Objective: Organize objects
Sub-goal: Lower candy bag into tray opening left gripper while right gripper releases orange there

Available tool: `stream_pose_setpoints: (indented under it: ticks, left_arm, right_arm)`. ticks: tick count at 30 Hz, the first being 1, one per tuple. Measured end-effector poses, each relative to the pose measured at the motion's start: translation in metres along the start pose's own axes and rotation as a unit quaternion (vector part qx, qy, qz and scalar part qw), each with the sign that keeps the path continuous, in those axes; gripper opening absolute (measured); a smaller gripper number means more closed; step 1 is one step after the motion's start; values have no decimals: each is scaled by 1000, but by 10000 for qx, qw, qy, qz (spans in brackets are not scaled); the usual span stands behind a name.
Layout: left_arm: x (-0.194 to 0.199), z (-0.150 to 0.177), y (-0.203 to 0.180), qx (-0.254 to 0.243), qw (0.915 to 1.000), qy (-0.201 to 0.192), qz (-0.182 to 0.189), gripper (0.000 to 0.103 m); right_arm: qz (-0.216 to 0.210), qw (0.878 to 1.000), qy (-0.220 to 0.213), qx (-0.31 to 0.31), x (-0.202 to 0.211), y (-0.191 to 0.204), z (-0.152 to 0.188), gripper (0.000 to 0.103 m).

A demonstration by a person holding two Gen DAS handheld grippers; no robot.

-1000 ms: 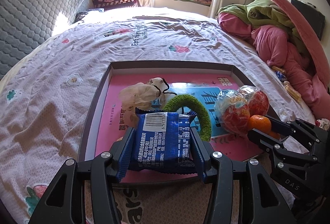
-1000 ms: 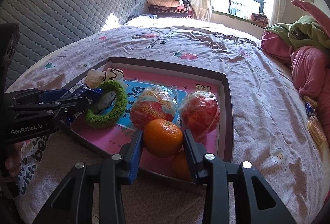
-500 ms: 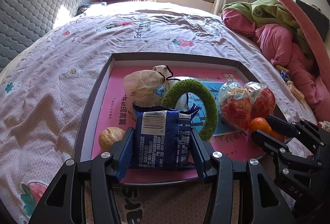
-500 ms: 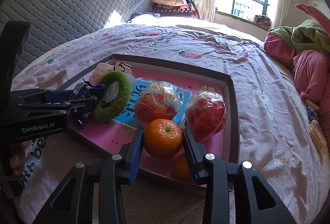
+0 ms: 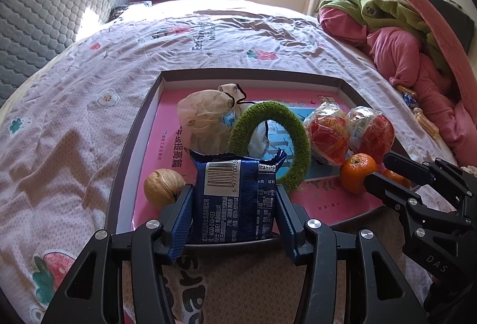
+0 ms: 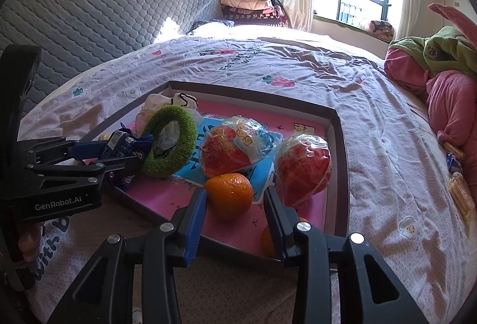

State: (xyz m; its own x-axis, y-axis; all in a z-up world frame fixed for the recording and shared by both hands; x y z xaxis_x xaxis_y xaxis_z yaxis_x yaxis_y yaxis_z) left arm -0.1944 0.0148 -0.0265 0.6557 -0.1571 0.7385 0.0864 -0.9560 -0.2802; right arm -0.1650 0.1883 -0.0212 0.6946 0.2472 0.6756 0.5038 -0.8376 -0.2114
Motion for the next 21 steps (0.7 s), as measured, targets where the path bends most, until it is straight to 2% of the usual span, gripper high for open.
stream_pose_setpoints:
  ticks: [10, 21]
  left_arm:
    - [9, 4, 0, 69, 10000, -37, -11, 54]
    - [23, 0, -2, 94, 9999, -138, -43, 54]
  right_arm:
    - [-3, 9998, -175, -137, 12, -6, -2, 40]
    - [14, 9992, -301, -278, 20, -10, -6, 46]
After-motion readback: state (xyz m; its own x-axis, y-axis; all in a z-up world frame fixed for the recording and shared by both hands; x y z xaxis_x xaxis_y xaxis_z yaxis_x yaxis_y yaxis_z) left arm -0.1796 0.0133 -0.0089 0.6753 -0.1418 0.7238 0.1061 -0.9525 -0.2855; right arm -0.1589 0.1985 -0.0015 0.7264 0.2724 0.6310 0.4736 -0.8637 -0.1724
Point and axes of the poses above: each gripper's, at about its wrist camera, not at the fingertips, and x roughly against the way its jaws point, y to its left, z to its underside, the point moved 1 cm from there along -x, roughly the way its jaws point, and after that the axes turned 15 degrees about x, right-handed, at the moved point
